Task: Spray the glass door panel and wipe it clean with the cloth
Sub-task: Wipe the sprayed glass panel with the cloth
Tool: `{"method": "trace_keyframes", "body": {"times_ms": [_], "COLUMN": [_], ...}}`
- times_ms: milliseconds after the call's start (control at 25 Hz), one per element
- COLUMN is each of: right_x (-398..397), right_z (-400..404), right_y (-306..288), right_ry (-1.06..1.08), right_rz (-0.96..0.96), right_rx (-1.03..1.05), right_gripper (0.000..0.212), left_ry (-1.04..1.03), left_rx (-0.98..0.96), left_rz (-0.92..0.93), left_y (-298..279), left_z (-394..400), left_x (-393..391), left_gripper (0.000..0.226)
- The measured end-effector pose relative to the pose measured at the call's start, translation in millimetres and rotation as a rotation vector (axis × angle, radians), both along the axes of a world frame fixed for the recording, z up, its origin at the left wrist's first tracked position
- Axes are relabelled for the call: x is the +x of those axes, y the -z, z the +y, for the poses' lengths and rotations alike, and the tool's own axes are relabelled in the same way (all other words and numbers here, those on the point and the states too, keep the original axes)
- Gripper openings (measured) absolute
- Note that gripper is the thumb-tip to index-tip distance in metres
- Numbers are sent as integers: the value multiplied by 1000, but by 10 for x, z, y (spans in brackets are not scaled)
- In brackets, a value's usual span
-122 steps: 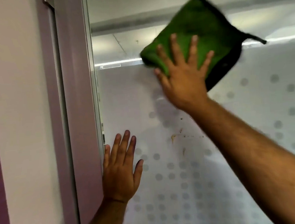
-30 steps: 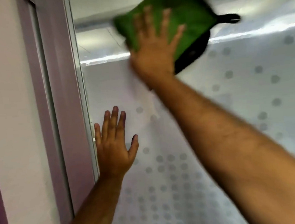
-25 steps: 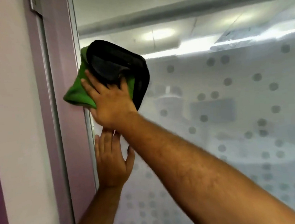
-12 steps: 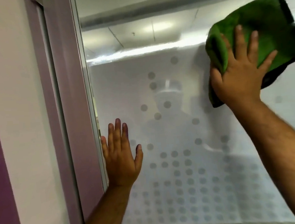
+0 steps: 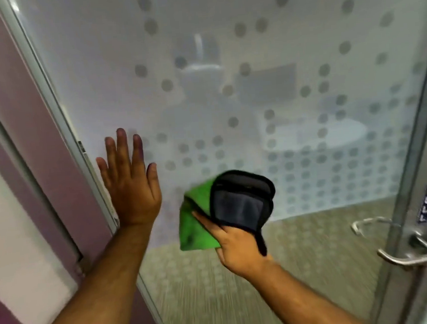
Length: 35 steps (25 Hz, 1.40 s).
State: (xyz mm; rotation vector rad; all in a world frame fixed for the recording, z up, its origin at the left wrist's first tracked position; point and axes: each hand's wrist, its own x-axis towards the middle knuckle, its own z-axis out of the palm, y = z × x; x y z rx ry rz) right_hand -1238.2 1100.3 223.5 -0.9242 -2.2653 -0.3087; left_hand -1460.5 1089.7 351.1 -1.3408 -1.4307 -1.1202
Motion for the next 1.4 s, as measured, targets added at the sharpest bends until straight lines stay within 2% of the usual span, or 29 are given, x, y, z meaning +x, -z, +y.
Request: {"method": "trace_keyframes", "body": {"times_ms": [120, 240, 400, 480, 520, 600, 720, 840, 960, 1080, 1120, 1240, 1320, 1360, 1400], "right_x": [563, 1025, 1144, 907, 706, 259, -354, -764, -833, -502, -287, 472, 815, 893, 907], "right_z": [22, 202, 534, 609, 587, 440, 101, -222, -415, -469, -425, -330, -197, -107, 4], "right_y": [295, 86, -896, -1437, -1625, -1752, -1425, -890, -602, -369, -273, -112, -170, -208, -236], "right_ry": [154, 442, 566, 611, 644, 611, 342, 56, -74, -107, -29, 387, 570, 600, 611], "right_rz": [100, 274, 738, 905, 871, 656, 371, 120, -17, 23, 40, 108, 187, 339, 586], "right_rx": [-69, -30, -95, -121, -89, 29, 85, 56, -79, -218, -210, -175, -313, -424, -547], "right_gripper": [118, 115, 92, 90, 92, 98, 102, 91, 73, 73, 80, 101, 103, 100, 95], "left_ry": [11, -6, -29, -11, -3, 9, 91, 337, 369, 295, 275, 232, 225, 229, 232], "left_rx": [-80, -134, -189, -220, -228, -247, -298, -304, -354, -458, -491, -580, -600, -601, -600], "left_rz": [0, -16, -39, -37, -38, -47, -56, -75, -89, -15, 4, 45, 68, 56, 32], "left_y": [303, 446, 474, 485, 485, 455, 387, 375, 433, 618, 668, 793, 820, 822, 830], "left_z": [-64, -89, -83, -103, -119, -142, -226, -466, -729, -824, -829, -843, -839, -817, -799], "left_x": [68, 101, 122, 111, 107, 111, 71, -179, -394, -362, -334, -251, -150, -96, -36], "left_gripper": [62, 64, 67, 67, 67, 69, 70, 73, 82, 85, 85, 87, 85, 84, 83]}}
